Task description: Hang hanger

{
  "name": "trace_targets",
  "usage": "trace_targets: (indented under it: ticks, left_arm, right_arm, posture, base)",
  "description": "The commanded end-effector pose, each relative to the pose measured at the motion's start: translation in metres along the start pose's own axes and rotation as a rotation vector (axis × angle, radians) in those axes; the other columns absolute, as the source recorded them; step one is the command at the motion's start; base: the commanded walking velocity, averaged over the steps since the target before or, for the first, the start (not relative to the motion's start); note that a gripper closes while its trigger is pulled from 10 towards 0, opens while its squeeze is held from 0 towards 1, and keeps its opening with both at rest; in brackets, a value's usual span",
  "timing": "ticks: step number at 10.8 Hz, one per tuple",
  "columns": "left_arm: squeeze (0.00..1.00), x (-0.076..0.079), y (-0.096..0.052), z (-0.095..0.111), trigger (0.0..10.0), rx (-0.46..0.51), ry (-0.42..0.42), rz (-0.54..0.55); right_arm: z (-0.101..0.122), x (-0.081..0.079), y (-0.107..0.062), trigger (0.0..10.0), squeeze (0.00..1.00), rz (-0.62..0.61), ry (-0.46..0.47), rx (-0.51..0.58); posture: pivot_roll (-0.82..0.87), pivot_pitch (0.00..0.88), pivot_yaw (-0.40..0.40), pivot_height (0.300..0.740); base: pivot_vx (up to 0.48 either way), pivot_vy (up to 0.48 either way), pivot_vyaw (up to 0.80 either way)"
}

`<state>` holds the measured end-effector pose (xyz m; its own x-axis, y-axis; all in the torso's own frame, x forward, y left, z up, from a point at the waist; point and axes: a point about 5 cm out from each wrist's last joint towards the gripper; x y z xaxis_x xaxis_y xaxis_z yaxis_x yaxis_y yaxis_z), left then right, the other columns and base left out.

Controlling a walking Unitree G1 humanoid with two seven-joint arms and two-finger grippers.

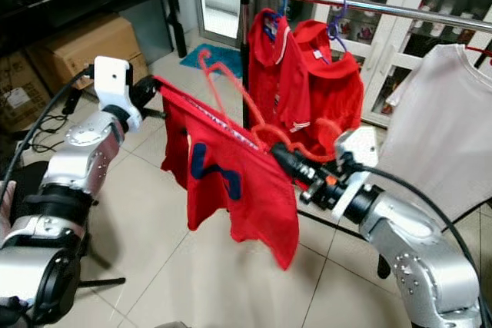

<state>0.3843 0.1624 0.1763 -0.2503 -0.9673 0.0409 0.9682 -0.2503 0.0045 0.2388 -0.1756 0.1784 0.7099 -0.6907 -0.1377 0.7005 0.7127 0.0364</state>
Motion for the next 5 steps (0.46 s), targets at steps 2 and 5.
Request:
trace_targets:
  ticks: [2, 5]
  left_arm:
    - [0.00, 0.036, 0.002, -0.006, 0.0, -0.009, -0.012, -0.184]
    - [0.00, 0.107, -0.011, -0.020, 0.0, -0.030, 0.078, -0.541]
  right_arm:
    - [0.008, 0.004, 0.014, 0.0, 0.00, -0.109, 0.022, 0.075]
    - [0.013, 0.016, 0.042, 0.0, 0.00, -0.295, 0.035, 0.152]
  posture:
    - [-0.12, 0.000, 0.071, 0.740]
    - [-0.12, 0.000, 0.076, 0.740]
  base:
    - [0.000, 0.000, 0.00]
    - [0.000, 0.000, 0.00]
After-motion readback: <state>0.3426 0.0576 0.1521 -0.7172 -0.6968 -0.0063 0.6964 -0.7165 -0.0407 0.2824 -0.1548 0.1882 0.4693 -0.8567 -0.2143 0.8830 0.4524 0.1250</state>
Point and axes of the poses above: a point about 5 cm out from each wrist's last joint towards the gripper, its own y axis pointing out of the wrist towards the gripper, its own z axis along the axis of the wrist's last joint, x = y × z, and after that the axes turned 2 degrees about -y, right-handed
